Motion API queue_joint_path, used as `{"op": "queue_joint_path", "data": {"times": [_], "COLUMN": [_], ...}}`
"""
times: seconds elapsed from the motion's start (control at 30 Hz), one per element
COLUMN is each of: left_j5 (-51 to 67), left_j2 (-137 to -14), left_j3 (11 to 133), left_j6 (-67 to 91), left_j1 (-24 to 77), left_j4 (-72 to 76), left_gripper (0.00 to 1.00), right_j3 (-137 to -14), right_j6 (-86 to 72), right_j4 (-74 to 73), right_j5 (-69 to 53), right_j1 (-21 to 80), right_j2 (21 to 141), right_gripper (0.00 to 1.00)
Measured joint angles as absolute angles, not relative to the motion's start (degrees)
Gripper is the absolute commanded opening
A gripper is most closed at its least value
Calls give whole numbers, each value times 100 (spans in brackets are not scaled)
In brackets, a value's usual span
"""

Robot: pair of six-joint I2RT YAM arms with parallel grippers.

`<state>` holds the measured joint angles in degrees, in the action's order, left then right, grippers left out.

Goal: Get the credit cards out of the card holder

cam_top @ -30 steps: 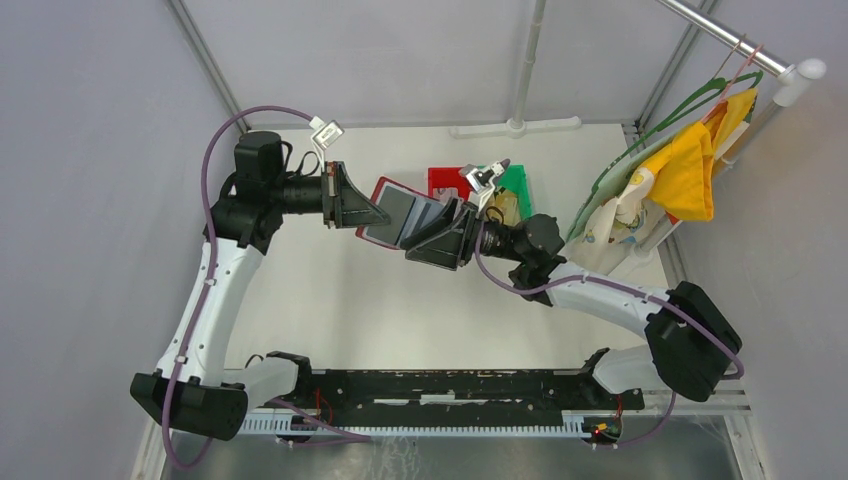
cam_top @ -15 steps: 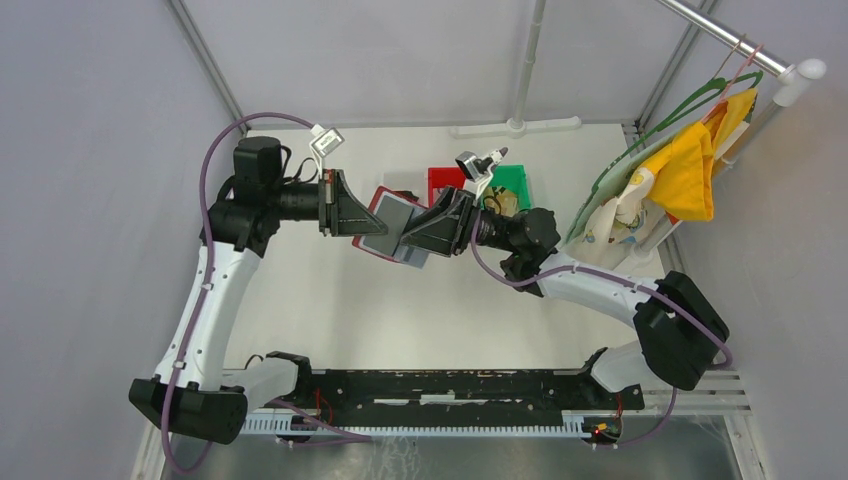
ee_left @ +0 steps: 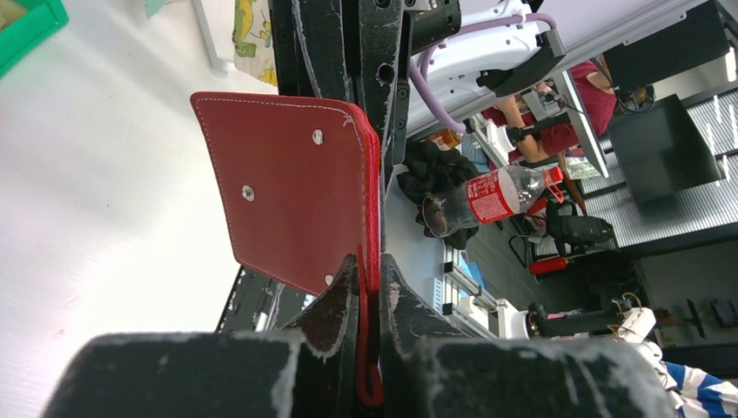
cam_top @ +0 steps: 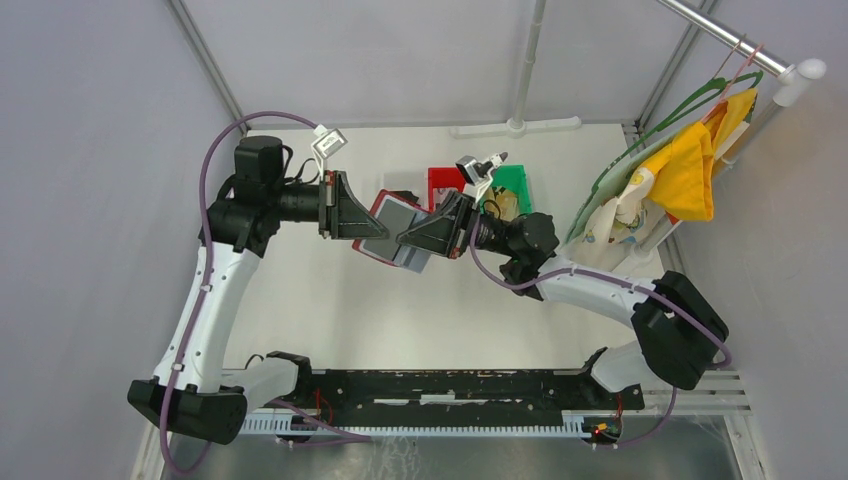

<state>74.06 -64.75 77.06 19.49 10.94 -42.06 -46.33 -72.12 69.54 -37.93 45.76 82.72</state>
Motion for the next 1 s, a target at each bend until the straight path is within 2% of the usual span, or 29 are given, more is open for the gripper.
{"op": "queue_joint_path", "data": {"times": [0.47,0.7,0.83,1.0], "left_j5": [7540,7564,7505,6960], "left_j2": [-6488,-6488,-6488,-6536], "left_j3": [7856,7902,7905,8230], "left_j6": [1959,1964,1957,1406], "left_j1": [1133,1120,1114,1070], "left_j4": [-4257,-4182,-4189,-4711], "left_gripper": [19,11,2,2], "right_j3": [-4257,-4132,-4045,-3695], "right_j6": [-7022,-7017,-7017,-6842], "right_j4": [6934,6938,6864,6320], "right_j5": [-3699,-3723,-3795,-4060], "right_j1": [4589,4563,4469,4007], "right_j2": [7887,7793,7690,7225], "right_gripper": [0,0,0,0]}}
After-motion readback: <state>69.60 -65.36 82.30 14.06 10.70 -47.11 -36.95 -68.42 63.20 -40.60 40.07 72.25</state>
